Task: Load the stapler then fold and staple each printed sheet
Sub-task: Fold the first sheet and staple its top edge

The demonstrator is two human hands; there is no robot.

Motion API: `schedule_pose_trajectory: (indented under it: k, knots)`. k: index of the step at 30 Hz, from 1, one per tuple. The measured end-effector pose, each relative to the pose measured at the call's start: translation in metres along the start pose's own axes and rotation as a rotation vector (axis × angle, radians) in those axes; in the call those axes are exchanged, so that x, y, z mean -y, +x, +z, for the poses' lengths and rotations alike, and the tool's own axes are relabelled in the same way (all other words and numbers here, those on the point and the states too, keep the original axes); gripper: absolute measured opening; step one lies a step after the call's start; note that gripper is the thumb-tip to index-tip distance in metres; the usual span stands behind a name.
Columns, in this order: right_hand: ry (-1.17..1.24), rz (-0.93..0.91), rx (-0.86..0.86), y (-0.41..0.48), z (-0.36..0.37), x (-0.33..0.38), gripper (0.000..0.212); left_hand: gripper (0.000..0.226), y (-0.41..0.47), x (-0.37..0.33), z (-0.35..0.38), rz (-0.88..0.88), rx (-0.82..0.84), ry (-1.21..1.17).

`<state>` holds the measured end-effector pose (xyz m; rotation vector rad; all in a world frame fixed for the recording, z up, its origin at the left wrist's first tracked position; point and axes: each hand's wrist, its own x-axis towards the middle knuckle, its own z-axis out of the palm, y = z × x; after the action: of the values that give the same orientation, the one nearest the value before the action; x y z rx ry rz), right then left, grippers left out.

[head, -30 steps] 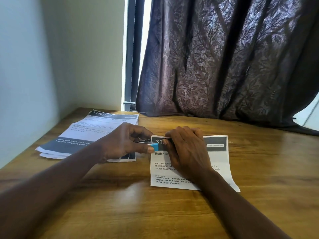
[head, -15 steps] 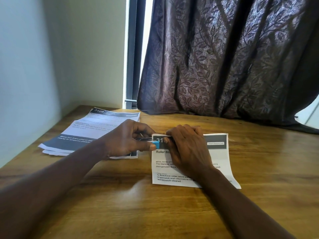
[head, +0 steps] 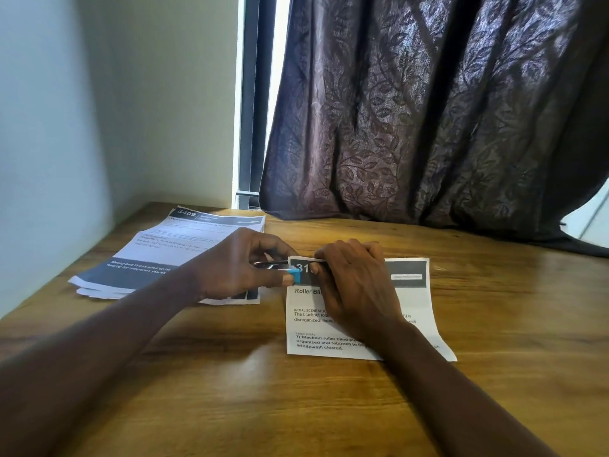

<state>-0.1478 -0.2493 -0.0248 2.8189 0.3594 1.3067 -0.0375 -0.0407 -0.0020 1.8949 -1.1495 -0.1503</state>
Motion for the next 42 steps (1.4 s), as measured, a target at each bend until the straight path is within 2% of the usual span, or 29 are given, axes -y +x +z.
schedule_pose_trajectory:
  k: [4,8,11,16,20,24,27,29,32,34,37,40,42]
  knots:
    - [0.046,0.042,-0.001,0.0,0.001,0.0,0.017,0.042,-0.001,-0.003,-0.013,0.122,-0.159,-0.001]
    - [0.04,0.055,-0.014,0.0,0.001,-0.001,0.018,0.04,-0.003,0.005,-0.021,0.105,-0.296,0.275]
    - [0.047,0.06,-0.016,0.0,0.001,-0.001,0.017,0.043,-0.005,0.016,-0.021,0.03,-0.193,0.446]
    - [0.059,0.062,-0.007,-0.002,0.003,-0.002,0.015,0.044,-0.005,0.019,-0.014,-0.059,-0.01,0.549]
    - [0.073,0.066,-0.013,-0.002,0.002,-0.002,0.013,0.053,-0.008,0.018,-0.011,-0.022,-0.079,0.617]
    - [0.088,0.09,-0.058,-0.001,-0.001,-0.001,0.018,0.066,-0.014,-0.001,0.003,0.121,-0.194,0.36]
    - [0.084,0.091,-0.122,0.0,-0.006,-0.002,0.015,0.037,-0.014,-0.023,0.02,0.135,-0.149,0.18]
    - [0.071,0.087,-0.17,-0.001,-0.011,-0.002,0.012,0.016,-0.014,-0.028,0.03,0.086,-0.185,0.099]
    - [-0.022,0.127,-0.242,-0.002,-0.02,-0.002,0.018,0.003,-0.015,-0.028,0.034,0.014,-0.255,0.001]
    - [-0.104,0.235,-0.316,-0.003,-0.029,-0.005,0.032,0.004,-0.016,-0.029,0.035,-0.012,-0.3,-0.068]
    - [-0.089,0.473,-0.471,-0.009,-0.045,-0.016,0.041,0.006,-0.02,-0.03,0.038,-0.068,-0.386,-0.201]
    - [0.038,0.761,-0.595,-0.022,-0.056,-0.03,0.045,0.007,-0.022,-0.03,0.041,-0.073,-0.434,-0.254]
    - [0.175,0.898,-0.567,-0.033,-0.062,-0.034,0.046,0.007,-0.022,-0.031,0.044,-0.092,-0.45,-0.308]
